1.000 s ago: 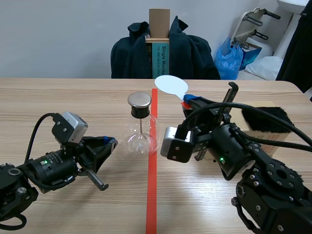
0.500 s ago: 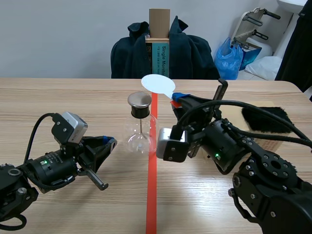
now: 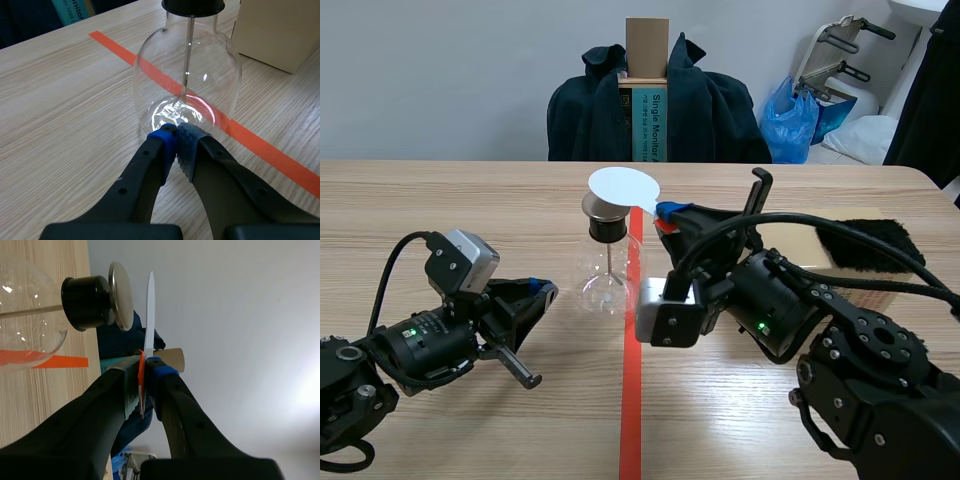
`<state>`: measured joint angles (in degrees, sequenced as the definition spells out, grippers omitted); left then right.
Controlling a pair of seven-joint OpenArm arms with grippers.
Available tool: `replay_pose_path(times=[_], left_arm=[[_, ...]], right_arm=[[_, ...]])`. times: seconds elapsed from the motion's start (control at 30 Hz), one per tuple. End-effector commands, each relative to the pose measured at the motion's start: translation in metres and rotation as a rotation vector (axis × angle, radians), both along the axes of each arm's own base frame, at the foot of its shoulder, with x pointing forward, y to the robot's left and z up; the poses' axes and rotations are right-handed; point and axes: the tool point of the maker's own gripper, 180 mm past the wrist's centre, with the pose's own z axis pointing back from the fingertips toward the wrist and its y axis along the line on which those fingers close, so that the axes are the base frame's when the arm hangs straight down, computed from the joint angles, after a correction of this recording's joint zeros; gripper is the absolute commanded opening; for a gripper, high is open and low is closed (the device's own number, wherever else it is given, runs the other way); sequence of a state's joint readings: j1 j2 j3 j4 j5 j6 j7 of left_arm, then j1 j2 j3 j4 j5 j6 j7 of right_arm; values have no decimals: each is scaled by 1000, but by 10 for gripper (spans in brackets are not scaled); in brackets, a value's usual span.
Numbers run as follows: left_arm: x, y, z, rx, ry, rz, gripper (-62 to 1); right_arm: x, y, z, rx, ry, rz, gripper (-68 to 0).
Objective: Do the electroscope experiment.
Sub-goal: 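Move the plate toward and away from the electroscope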
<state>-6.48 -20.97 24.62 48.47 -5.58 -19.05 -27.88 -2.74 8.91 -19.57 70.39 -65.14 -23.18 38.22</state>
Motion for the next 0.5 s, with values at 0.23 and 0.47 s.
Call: replay_pose_path(times=[0.23, 0.47], left_arm=[[5, -3, 11, -26, -32, 2, -582], [5, -3, 11, -26, -32, 2, -582]], right_arm=[[-1, 5, 13, 6, -50, 44, -667], [2, 3, 13, 6, -47, 22, -667]])
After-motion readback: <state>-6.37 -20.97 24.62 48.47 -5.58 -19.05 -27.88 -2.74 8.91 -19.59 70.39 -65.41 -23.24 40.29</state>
